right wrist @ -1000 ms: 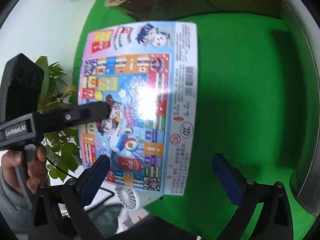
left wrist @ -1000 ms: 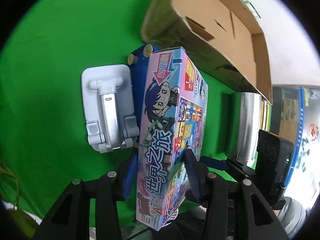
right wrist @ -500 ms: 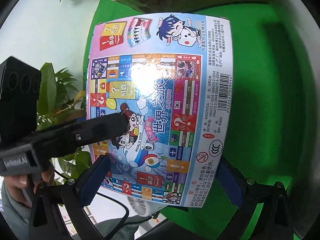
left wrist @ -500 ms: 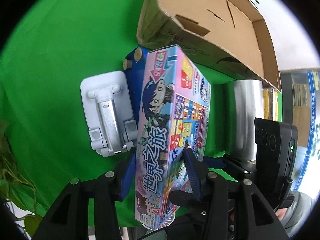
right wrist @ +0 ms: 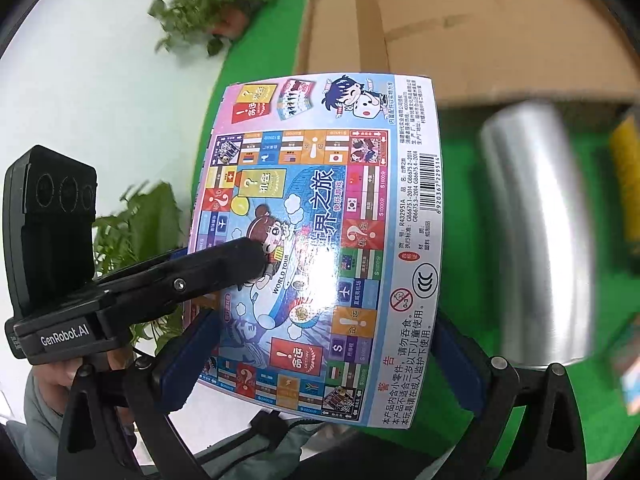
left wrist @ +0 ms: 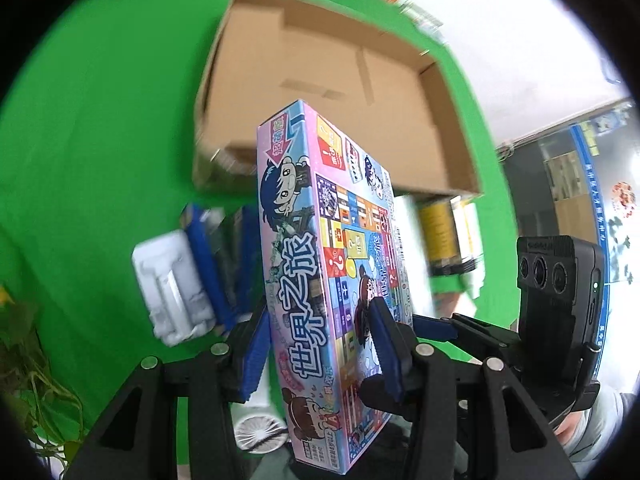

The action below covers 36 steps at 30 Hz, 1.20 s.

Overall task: Organize rigid objects
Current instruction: 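Lift the board-game box and carry it over the tray box with the right gripper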

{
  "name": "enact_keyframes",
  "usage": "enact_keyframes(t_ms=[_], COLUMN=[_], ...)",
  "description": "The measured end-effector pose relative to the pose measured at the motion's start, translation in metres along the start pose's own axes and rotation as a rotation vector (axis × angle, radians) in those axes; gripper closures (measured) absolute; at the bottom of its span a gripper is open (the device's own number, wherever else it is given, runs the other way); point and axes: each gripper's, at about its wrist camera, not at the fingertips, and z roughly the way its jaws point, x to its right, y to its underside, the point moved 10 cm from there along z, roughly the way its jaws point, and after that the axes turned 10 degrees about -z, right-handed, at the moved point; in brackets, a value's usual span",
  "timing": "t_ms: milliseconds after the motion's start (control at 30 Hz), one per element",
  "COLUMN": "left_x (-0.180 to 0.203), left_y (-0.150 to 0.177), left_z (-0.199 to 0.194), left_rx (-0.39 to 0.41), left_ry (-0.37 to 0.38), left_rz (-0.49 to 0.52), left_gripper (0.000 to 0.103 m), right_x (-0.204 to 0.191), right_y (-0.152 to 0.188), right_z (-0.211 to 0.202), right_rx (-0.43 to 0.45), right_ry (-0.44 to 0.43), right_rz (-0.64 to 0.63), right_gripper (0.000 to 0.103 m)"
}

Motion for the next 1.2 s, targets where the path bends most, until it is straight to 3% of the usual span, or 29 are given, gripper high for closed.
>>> enact_keyframes(t_ms=[167,400,667,933,1200], left_x=[0.057,0.124,0.168,0.168,0.126], left_y=[-0.015,-0.029,-0.041,-0.069,-0.133], left_z=[-0.03,-0.046,-0.049,-0.043,-0.018], left_rx=[0.097,0.2,0.275,0.281,0.206], left_ry=[0.042,0.074,0.075,0.07,0.09], left_rz=[0.072,0.107,0.121,0.105,0.09], left_gripper=[0.057,0.057,0.057,0.057,0.056], right_x=[-0.022,-0.027,-0.012,-0.016,-0.018], right_y=[0.004,0.024,0.055,0.038,0.001], right_z=[-0.077,-0.132,-0.171,-0.156,-0.081], right_rx=[0.095,0.159,0.194,0.173,0.114], right_ry=[0.05,0.151,0.099,0.097,0.115], right_rz=[-0.052,-0.135,-0.151,-0.161,-0.106], right_gripper=[0.002,0.002,0.002,0.002,0.002])
